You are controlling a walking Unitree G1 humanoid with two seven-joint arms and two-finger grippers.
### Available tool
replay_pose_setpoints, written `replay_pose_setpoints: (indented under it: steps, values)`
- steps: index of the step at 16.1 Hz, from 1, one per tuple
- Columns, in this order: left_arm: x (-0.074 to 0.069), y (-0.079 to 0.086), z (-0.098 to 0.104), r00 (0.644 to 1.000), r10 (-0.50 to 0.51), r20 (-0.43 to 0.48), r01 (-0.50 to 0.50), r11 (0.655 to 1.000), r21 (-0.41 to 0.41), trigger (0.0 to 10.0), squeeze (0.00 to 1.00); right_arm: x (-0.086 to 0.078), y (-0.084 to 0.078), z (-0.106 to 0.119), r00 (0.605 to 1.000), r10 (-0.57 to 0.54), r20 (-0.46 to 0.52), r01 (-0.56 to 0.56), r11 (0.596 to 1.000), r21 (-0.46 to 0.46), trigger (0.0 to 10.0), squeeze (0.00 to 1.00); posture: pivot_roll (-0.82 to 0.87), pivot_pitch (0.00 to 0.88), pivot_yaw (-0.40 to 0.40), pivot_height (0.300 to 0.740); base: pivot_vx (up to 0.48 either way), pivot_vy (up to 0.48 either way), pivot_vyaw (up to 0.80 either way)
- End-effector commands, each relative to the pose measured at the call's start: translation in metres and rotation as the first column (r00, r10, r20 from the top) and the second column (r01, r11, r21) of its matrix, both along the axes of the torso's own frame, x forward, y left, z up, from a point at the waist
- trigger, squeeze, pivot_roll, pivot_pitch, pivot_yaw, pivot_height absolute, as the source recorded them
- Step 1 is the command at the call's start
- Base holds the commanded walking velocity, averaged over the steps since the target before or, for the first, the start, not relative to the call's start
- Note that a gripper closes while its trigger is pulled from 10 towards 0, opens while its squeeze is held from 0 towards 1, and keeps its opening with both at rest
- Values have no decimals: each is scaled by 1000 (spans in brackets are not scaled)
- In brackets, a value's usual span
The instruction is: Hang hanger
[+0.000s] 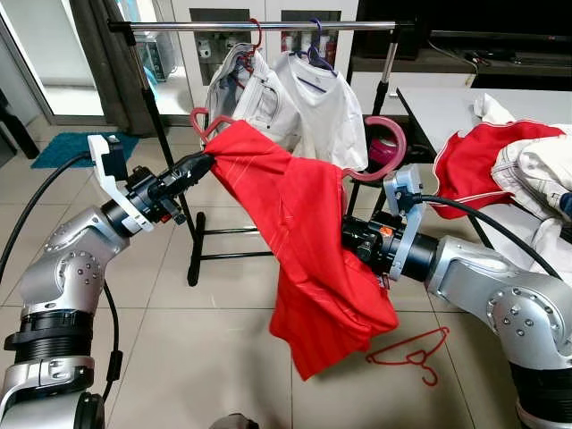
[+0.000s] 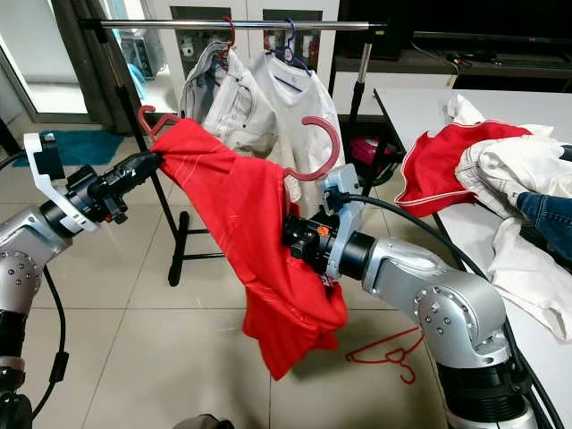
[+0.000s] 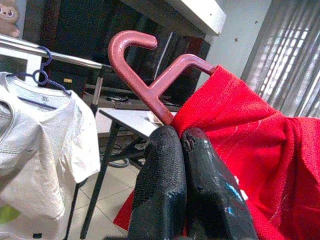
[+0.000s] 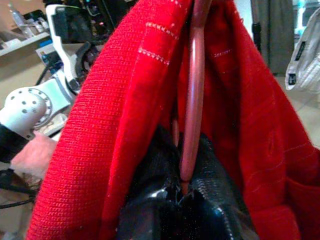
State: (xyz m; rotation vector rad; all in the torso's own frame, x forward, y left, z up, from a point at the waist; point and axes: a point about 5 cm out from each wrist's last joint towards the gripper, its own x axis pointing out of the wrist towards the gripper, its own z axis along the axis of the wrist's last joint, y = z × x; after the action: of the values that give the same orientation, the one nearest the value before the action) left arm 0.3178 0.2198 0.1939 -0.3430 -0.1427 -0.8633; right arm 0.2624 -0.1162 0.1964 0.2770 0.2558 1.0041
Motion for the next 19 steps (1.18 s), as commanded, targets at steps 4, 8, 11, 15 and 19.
replay_pose_setpoints:
  steps: [4, 8, 11, 15, 19]
  values:
    - [-5, 3, 26, 994, 23, 110, -26, 999, 26, 0, 0, 7, -11, -16, 994, -100, -37, 95, 988, -118, 10000, 0, -86, 0, 43, 740, 0, 0, 0]
    - [0, 20, 20, 987, 121, 110, -143, 964, 225, 0, 0, 6, -15, -24, 993, -111, -38, 103, 979, -176, 10000, 0, -79, 0, 39, 740, 0, 0, 0]
    - [10, 39, 11, 941, 316, 122, -339, 881, 330, 0, 0, 6, -20, -22, 992, -121, -35, 114, 981, -154, 10000, 0, -78, 0, 37, 740, 0, 0, 0]
    - [18, 56, 28, 867, 456, 201, -496, 833, 246, 0, 0, -2, -21, -22, 999, -40, 2, 39, 983, -178, 10000, 0, -78, 0, 34, 740, 0, 0, 0]
    - [28, 76, 43, 775, 584, 242, -631, 741, 230, 0, 0, -17, -20, -26, 997, 76, -2, -75, 976, -203, 10000, 0, -76, 0, 37, 740, 0, 0, 0]
